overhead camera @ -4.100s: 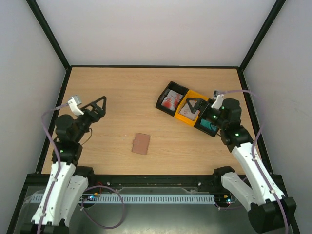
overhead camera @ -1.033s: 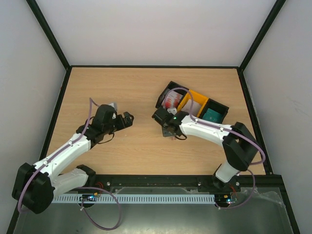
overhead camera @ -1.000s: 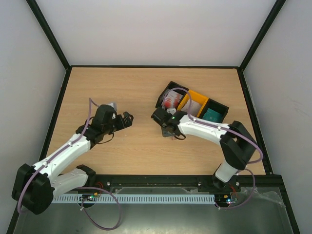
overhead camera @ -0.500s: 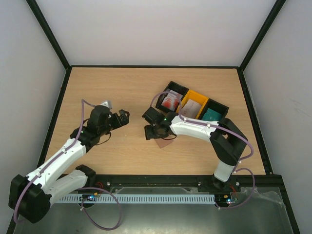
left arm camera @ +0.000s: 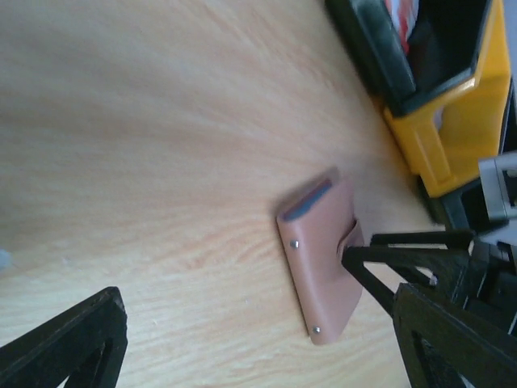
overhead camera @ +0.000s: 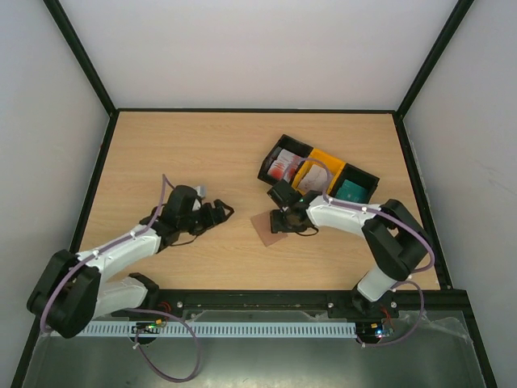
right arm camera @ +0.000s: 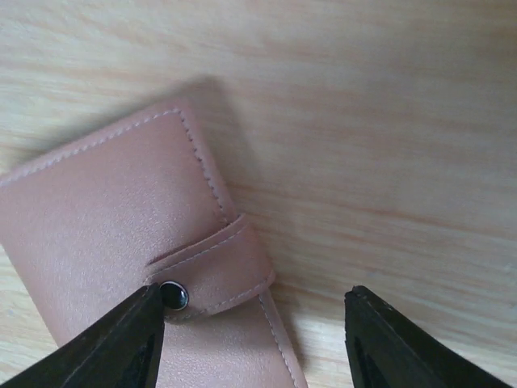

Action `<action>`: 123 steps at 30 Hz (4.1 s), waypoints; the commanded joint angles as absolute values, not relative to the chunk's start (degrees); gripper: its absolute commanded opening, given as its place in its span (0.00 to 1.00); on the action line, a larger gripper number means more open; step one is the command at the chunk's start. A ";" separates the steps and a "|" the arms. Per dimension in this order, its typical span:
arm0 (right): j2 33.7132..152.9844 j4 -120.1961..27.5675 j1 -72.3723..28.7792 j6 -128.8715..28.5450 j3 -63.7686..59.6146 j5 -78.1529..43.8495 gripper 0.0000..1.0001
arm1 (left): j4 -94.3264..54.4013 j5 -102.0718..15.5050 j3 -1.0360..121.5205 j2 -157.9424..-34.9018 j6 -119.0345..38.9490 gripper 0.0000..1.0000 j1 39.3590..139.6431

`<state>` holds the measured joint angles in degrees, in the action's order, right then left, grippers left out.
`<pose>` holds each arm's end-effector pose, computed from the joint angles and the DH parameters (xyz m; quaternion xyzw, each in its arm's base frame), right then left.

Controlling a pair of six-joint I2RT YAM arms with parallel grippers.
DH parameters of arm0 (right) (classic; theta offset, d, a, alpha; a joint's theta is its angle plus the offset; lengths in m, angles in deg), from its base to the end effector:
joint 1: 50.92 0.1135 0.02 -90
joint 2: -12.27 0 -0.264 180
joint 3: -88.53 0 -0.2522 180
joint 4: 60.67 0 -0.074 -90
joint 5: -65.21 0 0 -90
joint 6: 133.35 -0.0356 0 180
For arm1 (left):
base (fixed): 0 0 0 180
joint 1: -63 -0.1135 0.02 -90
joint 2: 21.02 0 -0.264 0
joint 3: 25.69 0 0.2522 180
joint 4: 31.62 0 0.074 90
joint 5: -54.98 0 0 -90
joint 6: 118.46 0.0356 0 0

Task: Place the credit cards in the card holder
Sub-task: Place the card holder at the center of the board, then open the card holder at the center of the board.

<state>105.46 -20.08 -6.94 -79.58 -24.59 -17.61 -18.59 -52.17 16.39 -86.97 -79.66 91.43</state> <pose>0.2154 0.2141 0.1648 -0.0786 0.9747 0.1757 0.1133 0.1968 -0.1185 0.1877 -0.1093 0.8803 -0.3855 0.2541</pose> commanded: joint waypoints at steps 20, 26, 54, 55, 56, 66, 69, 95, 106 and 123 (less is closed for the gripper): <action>101.71 -43.25 -7.95 -93.67 -40.18 3.87 0.33 | -51.08 -61.11 9.15 -107.45 -97.18 0.59 102.95; 103.01 -43.38 -7.95 -92.14 -39.57 5.60 0.32 | -52.89 -60.91 10.74 -111.90 -95.89 0.54 102.90; 99.06 -28.28 -6.95 -86.17 -29.13 -12.63 0.55 | -34.55 -62.18 21.27 -107.61 -75.24 0.03 102.12; 99.54 -27.56 -6.61 -85.86 -28.04 -13.37 0.56 | -33.91 -62.37 21.68 -107.04 -74.91 0.02 102.16; 100.05 -27.15 -6.17 -85.53 -27.01 -13.79 0.57 | -33.40 -62.56 21.99 -106.64 -74.77 0.02 102.13; 104.02 -23.72 -3.86 -85.00 -24.24 -17.23 0.50 | -29.20 -60.44 23.29 -102.23 -73.55 0.02 102.13; 102.87 -23.38 -3.86 -84.96 -26.96 -18.62 0.48 | -28.12 -58.30 23.40 -101.22 -73.85 0.03 102.11; 98.63 -32.92 -5.15 -89.68 -31.19 -15.74 0.26 | -25.07 -57.52 24.44 -98.32 -73.73 0.02 101.94; 105.71 -36.84 -7.42 -88.55 -28.28 -10.63 0.28 | -25.20 -57.17 24.05 -99.24 -73.95 0.02 101.97; 108.25 -33.95 -7.95 -86.15 -24.40 -12.92 0.02 | -24.24 -55.87 23.20 -98.70 -74.24 0.10 101.94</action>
<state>109.39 -37.17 -7.77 -88.10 -26.01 -9.90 -25.52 -56.80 22.95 -99.52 -74.11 101.98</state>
